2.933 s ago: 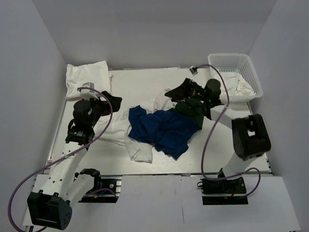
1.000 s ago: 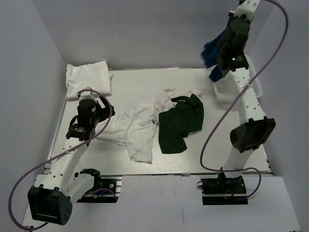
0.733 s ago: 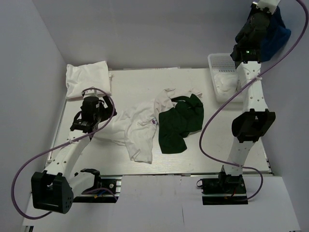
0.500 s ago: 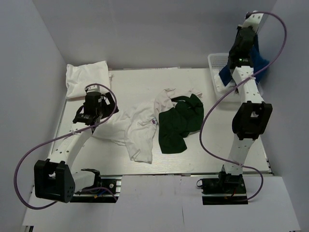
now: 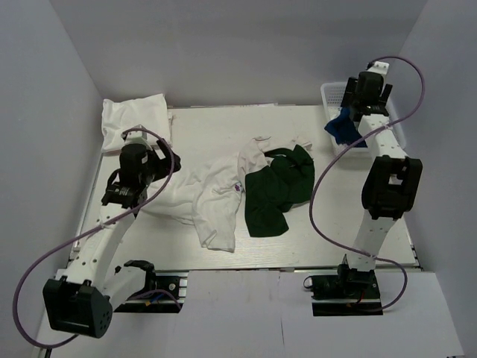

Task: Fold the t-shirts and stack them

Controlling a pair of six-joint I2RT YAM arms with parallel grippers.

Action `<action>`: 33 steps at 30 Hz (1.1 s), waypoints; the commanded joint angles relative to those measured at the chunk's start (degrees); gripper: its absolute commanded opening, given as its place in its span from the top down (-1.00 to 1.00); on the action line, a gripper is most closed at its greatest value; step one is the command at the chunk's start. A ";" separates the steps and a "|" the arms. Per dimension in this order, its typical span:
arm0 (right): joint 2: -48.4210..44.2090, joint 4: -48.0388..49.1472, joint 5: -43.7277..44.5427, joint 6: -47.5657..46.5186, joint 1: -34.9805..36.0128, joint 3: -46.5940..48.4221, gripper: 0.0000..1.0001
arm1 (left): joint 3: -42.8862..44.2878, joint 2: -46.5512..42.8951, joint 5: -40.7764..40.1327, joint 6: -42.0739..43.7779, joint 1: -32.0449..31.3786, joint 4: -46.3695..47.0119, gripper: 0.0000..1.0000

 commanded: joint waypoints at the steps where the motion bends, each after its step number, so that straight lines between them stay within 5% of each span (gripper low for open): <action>1: -12.01 1.60 -14.57 -3.25 5.37 -4.64 -0.81 | 0.25 -6.57 1.83 -0.28 0.35 1.14 -0.99; 4: -19.65 2.40 -24.23 -14.41 12.22 -12.46 -0.81 | -0.81 -9.75 2.53 -0.28 0.35 1.14 -0.99; 8: -21.17 -1.73 -21.82 -16.89 22.49 -14.85 -0.81 | -3.01 -13.79 2.53 -0.28 0.35 1.93 -0.99; 16: -15.81 -4.90 -17.77 5.32 32.87 -16.50 -0.81 | -4.85 -15.03 -2.83 0.24 -0.26 0.17 -0.99; 27: -7.98 -10.09 -15.46 13.87 40.36 -30.92 -0.78 | -3.62 -11.87 -4.94 -0.37 -0.26 -1.94 -0.99; 28: -9.03 -8.00 -16.62 14.40 40.45 -32.50 -0.67 | -3.62 -11.87 -4.94 -0.37 -0.26 -1.94 -0.99; 31: -13.85 -7.62 -15.32 16.42 40.27 -36.29 0.71 | -3.62 -11.34 -4.94 -0.37 -0.26 -1.94 -0.99; 32: -16.40 -7.62 -11.39 17.29 40.45 -35.86 1.00 | -3.62 -11.34 -4.94 -0.37 -0.26 -1.94 -0.99; 33: -17.82 -7.54 -10.57 17.56 40.54 -35.60 1.00 | -3.62 -11.34 -4.94 -0.37 -0.26 -1.94 -0.99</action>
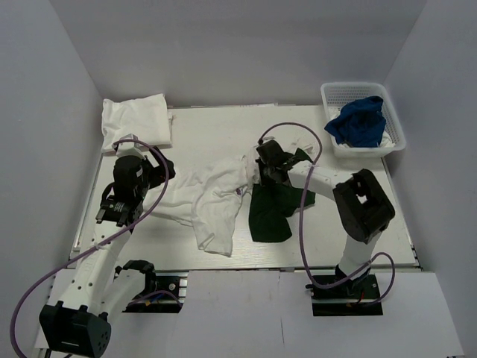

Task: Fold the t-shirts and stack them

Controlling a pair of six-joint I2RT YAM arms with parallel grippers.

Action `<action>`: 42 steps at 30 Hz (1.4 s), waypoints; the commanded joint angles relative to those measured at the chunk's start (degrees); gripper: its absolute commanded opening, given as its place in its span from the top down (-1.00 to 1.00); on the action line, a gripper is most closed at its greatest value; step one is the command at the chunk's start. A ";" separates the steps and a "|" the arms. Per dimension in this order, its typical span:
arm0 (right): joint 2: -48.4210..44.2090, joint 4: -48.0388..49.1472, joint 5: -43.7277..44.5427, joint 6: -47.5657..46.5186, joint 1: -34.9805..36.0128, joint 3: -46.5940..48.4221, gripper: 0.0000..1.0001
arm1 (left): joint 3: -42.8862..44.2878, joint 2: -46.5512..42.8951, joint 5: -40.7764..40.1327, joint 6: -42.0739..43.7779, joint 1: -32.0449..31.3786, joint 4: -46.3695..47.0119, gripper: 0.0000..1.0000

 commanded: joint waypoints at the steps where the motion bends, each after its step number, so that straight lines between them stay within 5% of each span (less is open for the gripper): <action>1: -7.48 -0.76 5.17 2.70 -0.23 0.62 1.00 | 0.77 -0.10 -1.05 -0.15 -0.22 -1.06 -0.99; 11: -27.01 15.92 15.98 -5.56 -2.68 6.15 1.00 | 1.30 -0.10 -2.10 -0.68 -0.22 -1.07 -0.99; 16: -23.68 25.06 28.27 -16.69 -9.00 15.55 1.00 | 1.30 0.42 -4.11 -1.38 0.30 -1.59 -0.99; 24: -16.13 41.95 35.41 -34.91 -19.10 26.10 1.00 | 0.07 2.35 -3.68 -1.91 0.31 0.60 -0.99; 34: 6.90 32.84 37.43 -29.13 -35.45 36.82 1.00 | 0.68 6.65 -2.01 -5.94 0.31 -3.87 -0.99; 35: 11.35 28.99 37.43 -24.42 -36.34 39.10 1.00 | 0.68 7.36 -2.97 -6.48 0.31 -4.40 -0.77; 38: 17.52 18.61 37.17 -17.10 -41.70 43.68 1.00 | 0.15 7.98 -2.98 -7.27 0.31 -4.40 -0.70; 42: 20.97 14.63 25.18 -16.18 -45.83 42.30 1.00 | -1.08 7.98 0.53 -6.22 0.31 -3.09 -0.83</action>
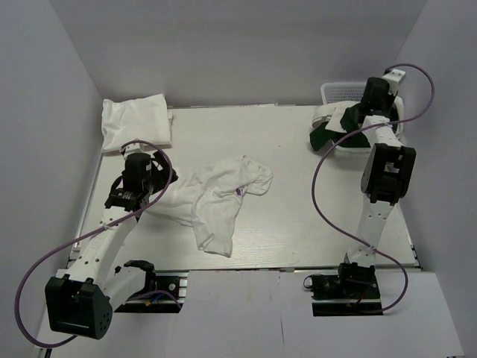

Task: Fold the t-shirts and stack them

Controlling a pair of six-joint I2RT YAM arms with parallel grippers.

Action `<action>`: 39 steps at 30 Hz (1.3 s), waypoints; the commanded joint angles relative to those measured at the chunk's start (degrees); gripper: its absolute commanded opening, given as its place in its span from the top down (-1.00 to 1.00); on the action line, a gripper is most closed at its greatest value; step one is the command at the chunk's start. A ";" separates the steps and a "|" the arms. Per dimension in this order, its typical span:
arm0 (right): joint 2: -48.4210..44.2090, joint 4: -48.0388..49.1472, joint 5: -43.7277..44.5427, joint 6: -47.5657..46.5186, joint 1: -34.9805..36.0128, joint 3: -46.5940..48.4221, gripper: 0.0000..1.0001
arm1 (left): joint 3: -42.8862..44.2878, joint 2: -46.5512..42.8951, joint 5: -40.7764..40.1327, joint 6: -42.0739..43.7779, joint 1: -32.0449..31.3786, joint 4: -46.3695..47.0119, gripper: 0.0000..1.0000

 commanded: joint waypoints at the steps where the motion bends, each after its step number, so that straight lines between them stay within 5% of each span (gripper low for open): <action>1: 0.64 -4.28 -6.96 3.96 -2.50 1.72 1.00 | -1.23 -0.65 2.46 -0.21 0.27 0.91 -0.90; 6: 6.98 -15.60 -15.63 2.55 -2.77 6.27 0.89 | -1.23 -1.18 4.31 -0.21 0.27 0.22 -0.98; 9: 0.18 -16.52 -23.90 -0.34 -1.54 4.98 0.07 | -1.93 -1.18 5.79 -0.21 -0.35 1.08 -0.98; 10: -2.04 -15.72 -27.75 -1.31 -1.27 1.32 -0.58 | -1.93 -1.18 6.41 -0.21 -0.35 1.88 -0.98; 11: -6.24 -14.93 -31.44 -1.93 -0.23 0.15 -0.81 | -1.93 -0.31 6.94 -0.21 -0.35 1.88 -0.98; 19: -21.49 -9.99 -21.72 -23.18 13.04 -14.26 -0.81 | -1.93 4.70 8.08 0.85 -0.35 2.94 -0.98; 24: -16.41 -16.40 -24.01 -21.19 15.87 -10.68 -0.81 | -1.41 6.03 6.95 1.99 0.18 2.32 -0.98; 29: -6.84 -27.13 -24.27 -17.49 15.52 0.48 -0.60 | -1.41 6.03 6.33 1.99 0.18 1.80 -0.98; 33: -5.85 -27.23 -23.83 -17.67 15.69 -2.48 -0.56 | -2.02 6.03 6.33 1.99 0.18 1.80 -0.98; 37: -6.11 -26.88 -23.93 -16.35 15.78 -3.73 -0.17 | -1.50 6.64 5.80 1.99 0.18 1.80 -0.98; 39: -6.81 -26.52 -23.13 -16.17 15.78 -4.86 0.31 | -1.49 7.16 5.80 1.99 0.18 1.80 -0.98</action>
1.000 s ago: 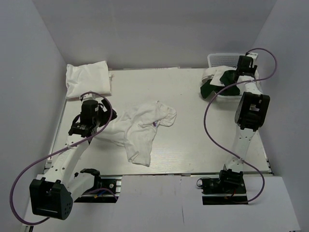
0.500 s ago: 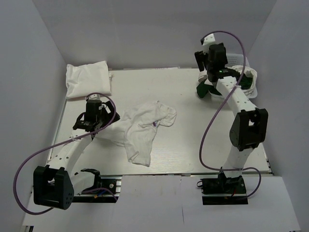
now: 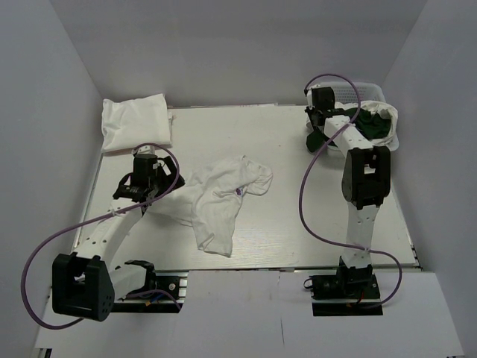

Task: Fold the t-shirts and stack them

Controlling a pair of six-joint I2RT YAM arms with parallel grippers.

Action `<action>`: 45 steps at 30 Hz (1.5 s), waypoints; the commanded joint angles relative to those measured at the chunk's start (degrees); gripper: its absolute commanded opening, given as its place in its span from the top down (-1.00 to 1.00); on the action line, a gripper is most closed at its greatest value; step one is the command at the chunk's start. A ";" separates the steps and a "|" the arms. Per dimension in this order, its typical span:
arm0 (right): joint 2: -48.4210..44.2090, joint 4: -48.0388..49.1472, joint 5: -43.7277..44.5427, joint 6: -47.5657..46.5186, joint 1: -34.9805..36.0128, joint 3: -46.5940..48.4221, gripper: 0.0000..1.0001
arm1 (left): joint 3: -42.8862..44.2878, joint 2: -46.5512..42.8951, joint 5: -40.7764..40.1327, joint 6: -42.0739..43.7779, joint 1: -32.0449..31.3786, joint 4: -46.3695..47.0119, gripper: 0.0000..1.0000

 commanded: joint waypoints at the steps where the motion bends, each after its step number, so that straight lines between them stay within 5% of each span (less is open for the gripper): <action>1: -3.77 0.91 2.39 0.83 0.57 -1.33 0.40 | 0.23 0.13 -0.78 0.46 0.20 0.02 -0.98; 6: -6.49 1.35 1.62 2.41 0.48 -1.42 0.49 | 0.23 1.36 -0.08 0.46 0.20 0.02 -0.98; 10: -7.99 1.35 -0.32 3.03 0.39 -1.07 0.32 | 0.23 2.50 -0.08 0.46 0.20 0.55 -0.98; 16: -8.08 0.12 -4.01 3.29 0.22 -2.03 0.32 | 0.76 2.51 0.45 0.46 0.20 0.55 -0.98; 17: -8.00 0.12 -3.84 3.29 0.30 -2.73 0.75 | 0.76 2.51 0.45 0.46 0.20 0.55 -0.98; 19: -7.82 0.65 -2.78 3.56 0.04 -3.26 0.96 | 0.76 2.51 0.45 0.46 0.20 0.55 -0.98; 24: -7.20 0.30 -0.84 2.94 -0.13 -3.62 0.32 | 0.76 2.51 0.45 0.99 -0.33 0.03 -0.98; 29: -7.47 -0.58 -0.15 2.76 0.04 -5.55 0.20 | 1.29 2.51 0.45 0.99 -0.33 0.02 -0.98; 35: -5.01 -4.88 1.26 5.49 -0.22 -1.60 0.97 | 1.29 2.51 0.45 0.99 -0.33 0.02 -0.98; 45: -15.46 5.64 4.42 10.76 -0.84 -6.51 1.00 | 1.29 3.03 0.45 0.99 -0.33 0.02 -0.98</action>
